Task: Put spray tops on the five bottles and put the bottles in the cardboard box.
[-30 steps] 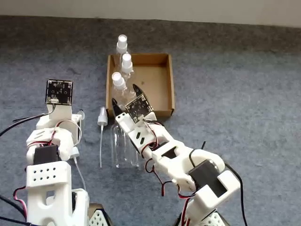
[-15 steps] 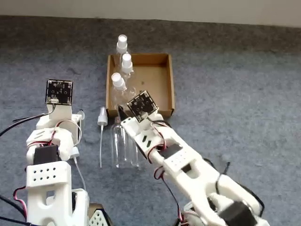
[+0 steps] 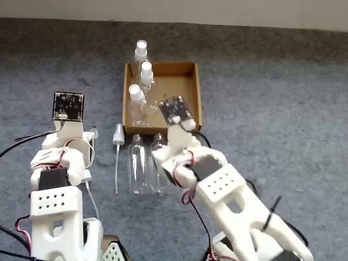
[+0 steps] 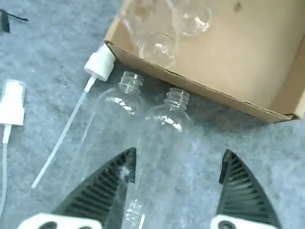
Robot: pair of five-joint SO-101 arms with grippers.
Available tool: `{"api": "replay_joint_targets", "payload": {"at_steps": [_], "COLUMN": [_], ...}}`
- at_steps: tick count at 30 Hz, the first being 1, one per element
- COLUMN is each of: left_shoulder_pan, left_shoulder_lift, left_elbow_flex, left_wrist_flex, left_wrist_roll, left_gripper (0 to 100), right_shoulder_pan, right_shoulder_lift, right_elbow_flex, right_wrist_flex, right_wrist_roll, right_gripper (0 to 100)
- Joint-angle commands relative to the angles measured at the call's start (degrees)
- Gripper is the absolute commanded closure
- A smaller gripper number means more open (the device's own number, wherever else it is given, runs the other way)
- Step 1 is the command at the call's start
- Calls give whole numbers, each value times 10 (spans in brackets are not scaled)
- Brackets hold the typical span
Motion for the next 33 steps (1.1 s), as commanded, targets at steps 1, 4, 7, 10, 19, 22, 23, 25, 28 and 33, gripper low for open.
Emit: {"api": "replay_joint_targets", "payload": {"at_steps": [1,4,7,10,19,22,23,25,28,33], "left_shoulder_pan": [7,7,8,9,9,9,9,10,10,10], "left_shoulder_lift": [0,0,0,0,0,0,0,0,1,1], "left_elbow_flex": [-2,-2,-2,-2,-2,-2,-2,-2,-1,-1], "left_wrist_flex": [-11,-11,-11,-11,-11,-11,-11,-11,-11,-11], "left_wrist_roll": [5,5,5,5,5,5,5,5,5,5], "left_gripper": [818,818,818,818,818,818,818,818,818,818], "right_shoulder_pan": [-1,-3,-3,-15,-15,-7,1,27,101,275], "right_shoulder_lift": [81,140,179,207,281,287,286,273,233,144], "right_elbow_flex": [-124,-149,-149,-149,-135,-99,-85,-65,-38,22], "right_wrist_flex": [37,47,47,49,51,51,51,50,51,49], "right_wrist_roll": [-33,-34,-34,-34,-34,-35,-36,-52,-44,112], "right_gripper": [771,771,771,771,771,804,838,916,995,993]}}
